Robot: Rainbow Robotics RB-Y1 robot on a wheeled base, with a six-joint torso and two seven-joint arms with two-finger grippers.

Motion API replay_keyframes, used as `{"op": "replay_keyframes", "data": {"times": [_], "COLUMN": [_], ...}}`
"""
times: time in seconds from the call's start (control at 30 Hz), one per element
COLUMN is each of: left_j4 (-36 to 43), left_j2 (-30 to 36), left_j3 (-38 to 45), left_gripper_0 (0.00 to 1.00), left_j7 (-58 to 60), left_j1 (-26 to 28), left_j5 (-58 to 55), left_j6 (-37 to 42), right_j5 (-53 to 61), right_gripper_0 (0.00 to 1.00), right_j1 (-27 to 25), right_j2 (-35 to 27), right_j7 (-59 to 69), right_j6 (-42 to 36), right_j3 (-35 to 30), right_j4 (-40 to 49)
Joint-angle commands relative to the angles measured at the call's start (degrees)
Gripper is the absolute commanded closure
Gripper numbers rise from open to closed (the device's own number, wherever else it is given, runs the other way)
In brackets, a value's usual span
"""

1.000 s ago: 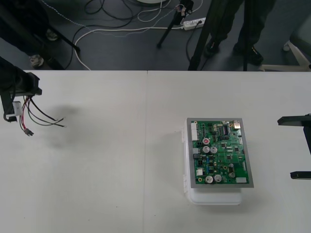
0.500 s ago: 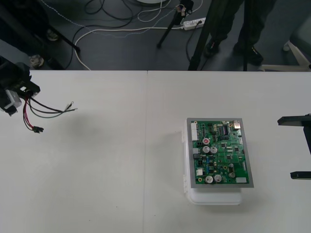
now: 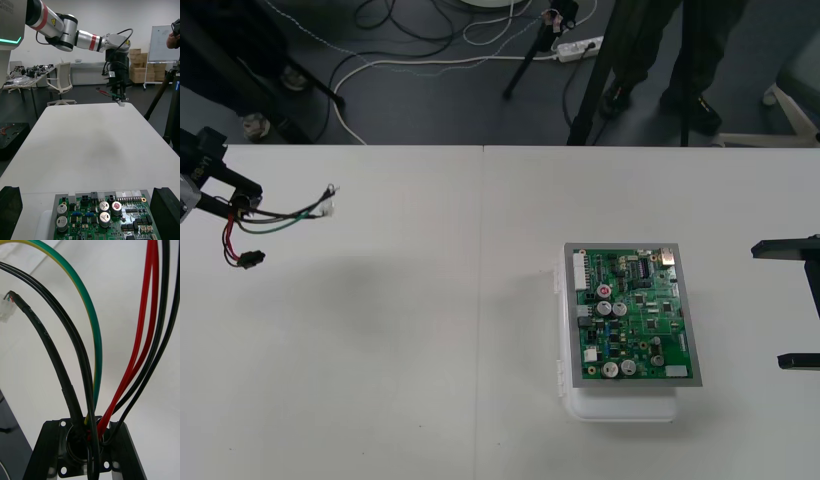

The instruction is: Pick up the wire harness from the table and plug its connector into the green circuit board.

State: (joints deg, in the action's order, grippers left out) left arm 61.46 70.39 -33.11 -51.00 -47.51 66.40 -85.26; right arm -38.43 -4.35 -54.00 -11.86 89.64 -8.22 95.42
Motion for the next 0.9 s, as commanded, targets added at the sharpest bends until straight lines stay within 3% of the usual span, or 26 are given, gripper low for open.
{"op": "replay_keyframes", "data": {"times": [0.03,0.43,0.9], "left_j4": [5.16,20.98,40.93], "left_j2": [2.65,-4.29,-14.14], "left_j3": [11.40,33.20,37.42], "left_gripper_0": [1.00,1.00,1.00], "left_j7": [9.17,24.37,45.82], "left_j1": [9.45,31.69,40.83], "left_j5": [0.66,-0.04,-0.48], "left_j6": [-4.74,-4.74,-4.74], "right_j5": [0.90,0.90,0.72], "right_gripper_0": [0.00,0.00,0.00], "right_j1": [-0.75,-0.75,-0.84], "right_j2": [-2.34,-2.34,-2.34], "right_j7": [-1.68,-1.68,-1.15], "right_j6": [0.36,0.36,0.36], "right_j3": [0.49,0.40,0.31], "right_j4": [1.34,1.34,1.34]}}
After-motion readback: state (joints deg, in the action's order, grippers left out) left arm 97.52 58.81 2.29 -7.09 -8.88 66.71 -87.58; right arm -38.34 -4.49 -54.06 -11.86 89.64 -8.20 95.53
